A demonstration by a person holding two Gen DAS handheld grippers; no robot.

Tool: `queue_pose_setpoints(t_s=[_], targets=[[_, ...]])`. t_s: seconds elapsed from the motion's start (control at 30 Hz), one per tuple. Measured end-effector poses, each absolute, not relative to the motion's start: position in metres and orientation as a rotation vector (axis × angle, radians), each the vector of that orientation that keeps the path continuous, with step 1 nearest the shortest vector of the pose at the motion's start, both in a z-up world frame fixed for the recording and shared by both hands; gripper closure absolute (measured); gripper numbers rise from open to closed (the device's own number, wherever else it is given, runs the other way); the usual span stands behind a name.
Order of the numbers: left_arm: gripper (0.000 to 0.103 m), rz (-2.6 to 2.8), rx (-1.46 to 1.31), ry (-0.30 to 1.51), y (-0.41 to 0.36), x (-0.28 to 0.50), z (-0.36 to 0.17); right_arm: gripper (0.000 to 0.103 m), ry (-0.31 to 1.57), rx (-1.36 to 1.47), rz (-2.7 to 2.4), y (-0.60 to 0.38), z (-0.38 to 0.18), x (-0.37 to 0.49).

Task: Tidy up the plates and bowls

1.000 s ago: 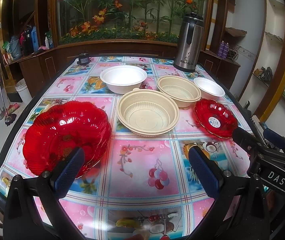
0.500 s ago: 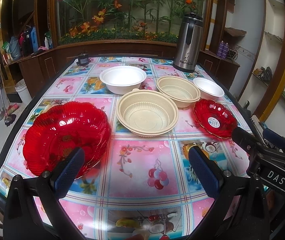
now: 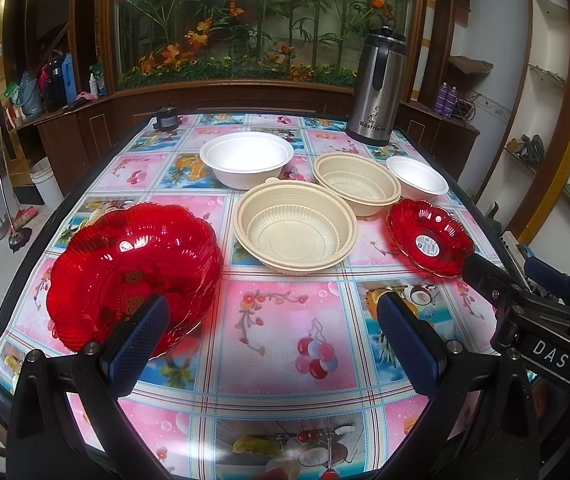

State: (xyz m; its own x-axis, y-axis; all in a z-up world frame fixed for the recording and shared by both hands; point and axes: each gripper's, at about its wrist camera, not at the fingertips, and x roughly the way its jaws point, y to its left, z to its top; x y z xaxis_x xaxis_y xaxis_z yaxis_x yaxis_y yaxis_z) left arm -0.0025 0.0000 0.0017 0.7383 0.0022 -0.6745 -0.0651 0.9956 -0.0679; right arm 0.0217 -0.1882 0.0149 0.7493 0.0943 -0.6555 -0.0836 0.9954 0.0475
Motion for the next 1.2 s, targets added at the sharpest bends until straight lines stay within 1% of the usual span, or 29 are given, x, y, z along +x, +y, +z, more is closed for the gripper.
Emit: queue_pose_setpoints(t_s=[1.2], targets=[[0.000, 0.010, -0.100, 0.748, 0.010, -0.012, 0.003, 0.000, 0.723, 0.043, 0.115, -0.186, 0.016, 0.016]])
